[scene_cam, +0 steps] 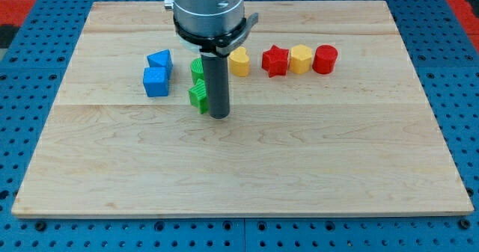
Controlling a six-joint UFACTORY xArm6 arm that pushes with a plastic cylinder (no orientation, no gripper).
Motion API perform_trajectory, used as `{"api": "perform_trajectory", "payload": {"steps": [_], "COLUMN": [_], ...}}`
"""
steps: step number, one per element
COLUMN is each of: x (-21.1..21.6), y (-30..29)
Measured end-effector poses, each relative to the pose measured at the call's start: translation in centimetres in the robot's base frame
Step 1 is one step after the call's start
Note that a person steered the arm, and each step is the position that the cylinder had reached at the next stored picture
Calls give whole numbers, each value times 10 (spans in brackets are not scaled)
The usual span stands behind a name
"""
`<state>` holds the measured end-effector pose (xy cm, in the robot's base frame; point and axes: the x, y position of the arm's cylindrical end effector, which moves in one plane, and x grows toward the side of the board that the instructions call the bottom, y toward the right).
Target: Slide the blue cube right a bit
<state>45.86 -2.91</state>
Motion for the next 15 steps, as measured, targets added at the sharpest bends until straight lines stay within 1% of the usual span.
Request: {"api": "perform_trajectory", "payload": {"steps": [1, 3, 4, 5, 6, 7, 8, 9, 10, 11, 15], "x": [-10, -11, -10, 46, 60, 30, -16, -38, -49, -49, -49], "y": [10, -10, -7, -31, -115, -184, -200, -184, -160, -139, -133]}}
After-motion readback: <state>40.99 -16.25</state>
